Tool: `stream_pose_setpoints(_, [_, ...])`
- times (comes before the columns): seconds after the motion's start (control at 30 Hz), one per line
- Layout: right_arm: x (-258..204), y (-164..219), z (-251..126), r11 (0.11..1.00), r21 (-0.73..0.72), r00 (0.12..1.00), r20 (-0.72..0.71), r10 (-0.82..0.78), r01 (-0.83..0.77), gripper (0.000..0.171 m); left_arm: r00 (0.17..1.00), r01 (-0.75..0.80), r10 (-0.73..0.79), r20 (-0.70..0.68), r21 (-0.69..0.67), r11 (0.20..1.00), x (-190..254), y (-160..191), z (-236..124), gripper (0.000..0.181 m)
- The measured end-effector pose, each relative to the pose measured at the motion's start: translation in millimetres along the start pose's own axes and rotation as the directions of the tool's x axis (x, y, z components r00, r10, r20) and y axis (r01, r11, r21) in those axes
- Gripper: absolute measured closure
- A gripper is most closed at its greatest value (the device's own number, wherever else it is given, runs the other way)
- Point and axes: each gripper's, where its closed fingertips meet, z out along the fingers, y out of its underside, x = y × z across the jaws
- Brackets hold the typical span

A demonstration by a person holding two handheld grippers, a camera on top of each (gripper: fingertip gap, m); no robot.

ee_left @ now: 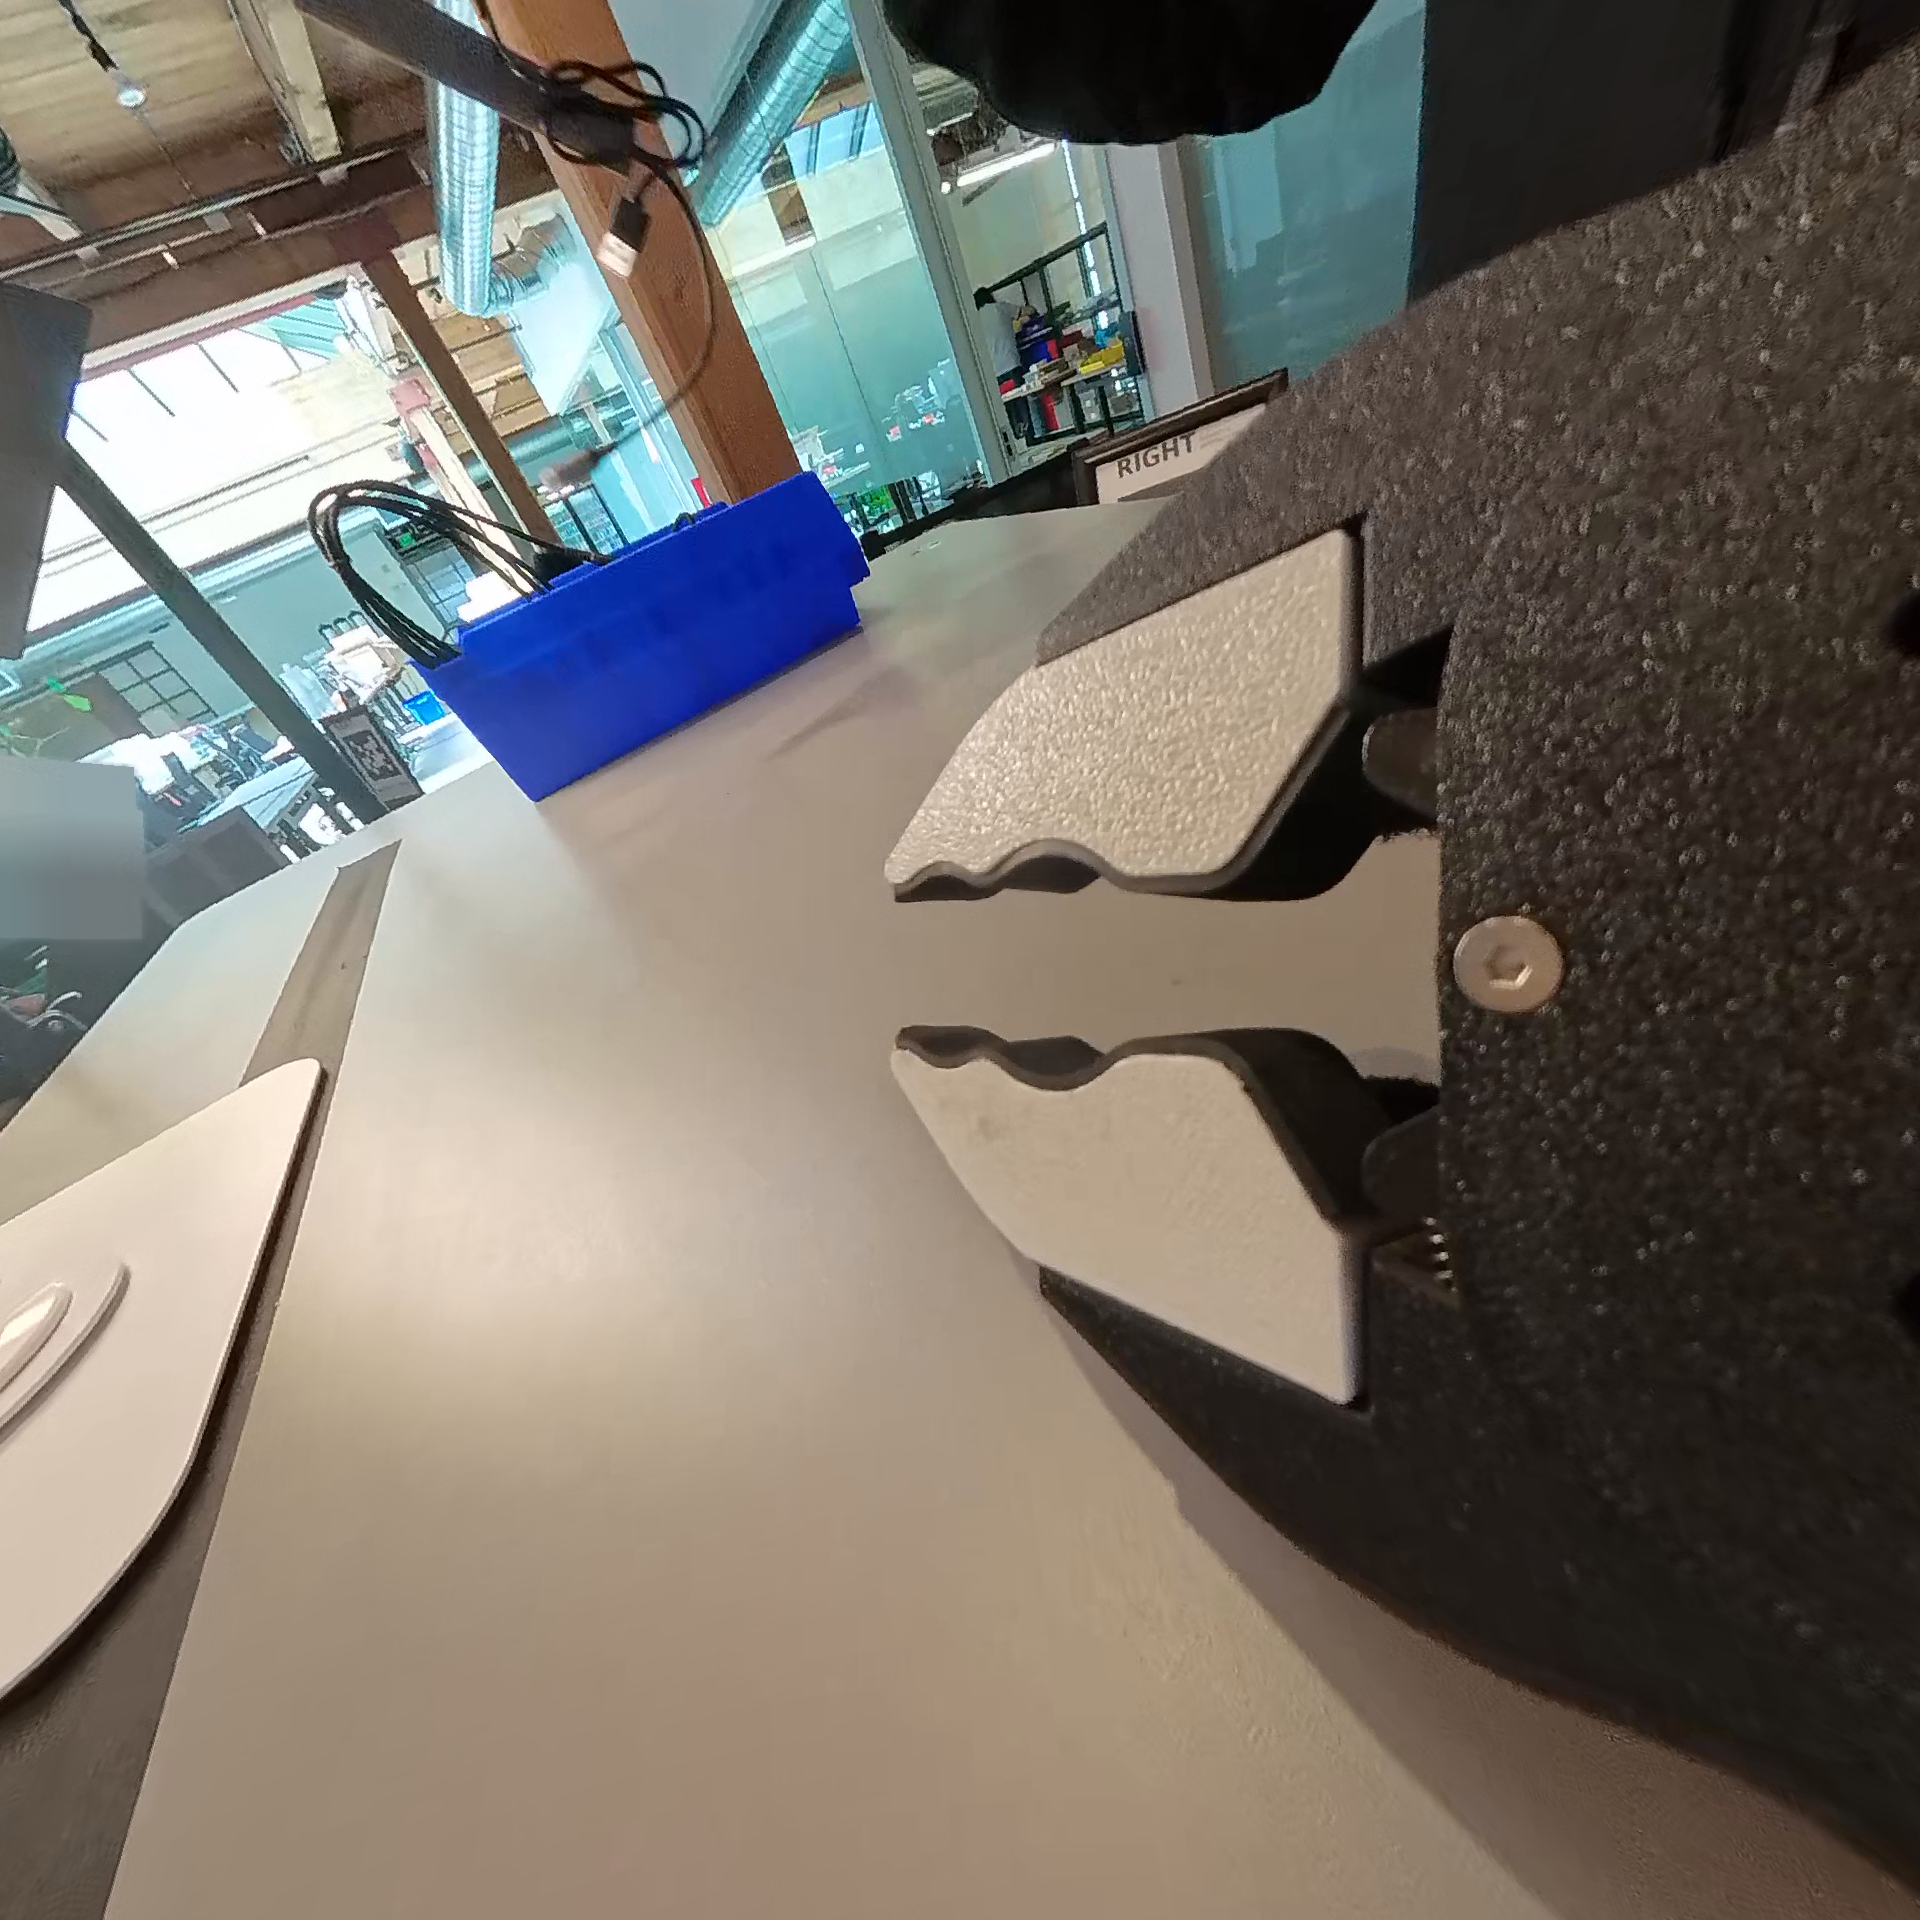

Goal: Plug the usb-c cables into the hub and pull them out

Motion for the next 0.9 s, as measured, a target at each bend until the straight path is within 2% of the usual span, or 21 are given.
stream_pose_setpoints(0.03, [9.3,13.5,-4.8,1.000,-0.013,1.000,-0.017,-0.003,0.003,0.168,1.000,-0.006,0.006,0.005,-0.009,1.000,0.0,1.2,1.0,0.158])
stream_pose_setpoints(0.17, [16.3,74.9,-7.2,0.996,-0.089,1.000,-0.004,0.018,-0.019,0.168,0.999,-0.035,0.036,0.036,-0.044,0.998,0.2,7.9,4.5,0.158])
stream_pose_setpoints(0.3, [-26.1,141.7,14.7,0.986,-0.153,0.994,0.075,0.085,-0.073,0.169,0.993,-0.099,0.100,0.069,-0.022,0.995,3.9,7.3,3.7,0.158])
stream_pose_setpoints(0.43, [-88.7,204.3,45.4,0.961,-0.234,0.971,0.153,0.184,-0.145,0.168,0.967,-0.234,0.208,0.150,0.181,0.955,18.6,-9.5,-16.0,0.159])
stream_pose_setpoints(0.47, [-101.3,216.1,50.8,0.954,-0.251,0.965,0.163,0.207,-0.163,0.168,0.956,-0.270,0.229,0.181,0.243,0.932,25.1,-12.3,-22.4,0.161])
stream_pose_setpoints(0.53, [-118.8,233.8,58.4,0.943,-0.276,0.955,0.171,0.241,-0.188,0.166,0.928,-0.362,0.303,0.217,0.328,0.872,46.2,-10.4,-31.1,0.179])
stream_pose_setpoints(0.6, [-128.8,247.8,62.8,0.930,-0.305,0.946,0.181,0.270,-0.207,0.161,0.874,-0.470,0.361,0.325,0.375,0.799,61.8,-7.6,-40.8,0.180])
stream_pose_setpoints(0.77, [-131.0,264.4,71.5,0.898,-0.339,0.905,0.218,0.366,-0.281,0.144,0.769,-0.596,0.374,0.518,0.371,0.712,84.5,9.0,-65.0,0.142])
stream_pose_setpoints(0.9, [-117.8,261.1,70.2,0.863,-0.321,0.857,0.216,0.468,-0.390,0.140,0.657,-0.684,0.362,0.661,0.321,0.655,104.8,17.8,-105.9,0.126])
